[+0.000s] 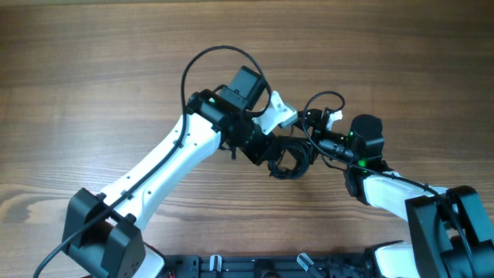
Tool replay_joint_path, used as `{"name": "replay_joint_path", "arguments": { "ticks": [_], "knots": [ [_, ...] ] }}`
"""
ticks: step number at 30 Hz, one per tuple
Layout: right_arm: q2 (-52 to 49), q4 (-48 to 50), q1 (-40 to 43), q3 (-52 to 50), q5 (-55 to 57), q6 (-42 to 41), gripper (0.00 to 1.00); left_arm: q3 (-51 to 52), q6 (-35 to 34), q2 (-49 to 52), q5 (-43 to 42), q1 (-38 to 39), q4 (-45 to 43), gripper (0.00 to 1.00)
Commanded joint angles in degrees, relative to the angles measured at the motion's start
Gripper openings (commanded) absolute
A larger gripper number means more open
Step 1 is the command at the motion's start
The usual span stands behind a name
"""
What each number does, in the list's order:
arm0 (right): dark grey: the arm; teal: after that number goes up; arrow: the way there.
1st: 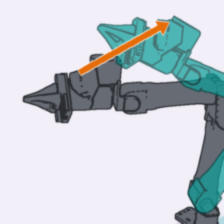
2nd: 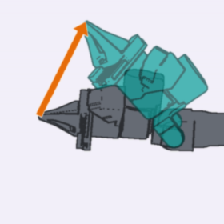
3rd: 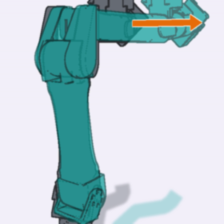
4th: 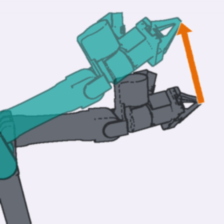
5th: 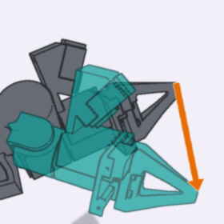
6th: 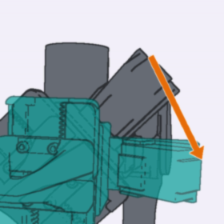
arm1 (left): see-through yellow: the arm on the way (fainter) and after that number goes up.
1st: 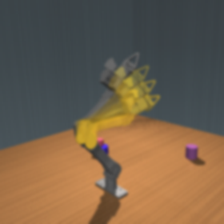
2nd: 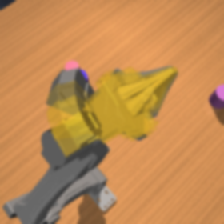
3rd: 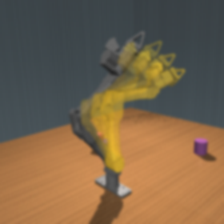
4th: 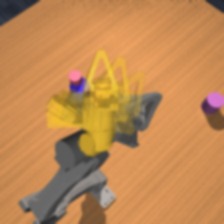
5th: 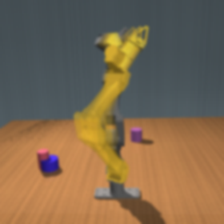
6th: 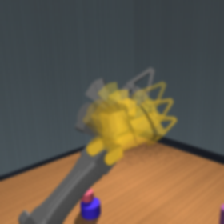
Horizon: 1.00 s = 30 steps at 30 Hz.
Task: Untangle cables
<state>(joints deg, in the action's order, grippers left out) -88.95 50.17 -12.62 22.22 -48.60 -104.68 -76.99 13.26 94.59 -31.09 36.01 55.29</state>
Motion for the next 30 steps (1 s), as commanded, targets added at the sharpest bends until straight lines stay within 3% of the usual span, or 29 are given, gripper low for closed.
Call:
{"name": "replay_joint_path", "arguments": {
  "ticks": [1,2,3,6,8,12,14,17,19,21,26,30],
  "knots": [
    [-0.5,0.4,-0.4,0.4,4.3,-5.2,0.56,-0.6,1.4,-1.7,-0.3,1.1,-0.2,0.04],
    [-0.5,0.4,-0.4,0.4,4.2,-5.2,0.5,-0.6,1.4,-1.7,-0.3,1.1,-0.2,0.04],
    [-0.5,0.4,-0.4,0.4,3.6,-5.0,0.34,-0.6,1.4,-1.7,-0.3,1.1,-0.2,0.04],
    [-0.5,0.5,-0.3,0.4,4.1,0.9,0.15,-0.6,1.3,-1.7,1.9,1.1,-0.2,0.04],
    [-0.5,0.5,0.3,0.4,5.0,10.8,0.09,-0.6,1.3,-1.7,3.0,1.1,-0.2,0.04],
    [-0.5,2.8,3.5,0.4,4.7,28.8,0.05,-0.6,1.2,-1.6,5.2,1.1,-0.2,0.04],
    [-0.3,10.5,6.7,0.4,0.6,34.2,0.05,-0.6,-0.9,-1.7,8.5,1.1,-0.4,0.04],
    [-0.1,13.9,8.5,0.4,-2.1,35.3,0.05,-0.6,-1.7,-1.6,9.1,1.1,-0.9,0.04],
    [0.5,13.7,8.9,0.4,-4.0,40.1,0.05,-0.6,-2.2,-1.7,9.2,1.1,-1.9,0.04],
    [1.7,13.6,8.9,0.4,-5.5,44.1,0.05,-0.6,-6.9,-1.7,9.5,0.7,-4.1,0.04],
    [8.4,10.1,8.9,0.4,-3.7,50.3,0.05,-0.6,-11.8,-1.7,10.0,-1.3,-5.8,0.04],
    [17.3,-3.6,8.9,0.8,1.0,58.4,0.05,-0.6,-12.5,-1.7,9.9,-2.8,-6.0,0.04]
  ]
}}
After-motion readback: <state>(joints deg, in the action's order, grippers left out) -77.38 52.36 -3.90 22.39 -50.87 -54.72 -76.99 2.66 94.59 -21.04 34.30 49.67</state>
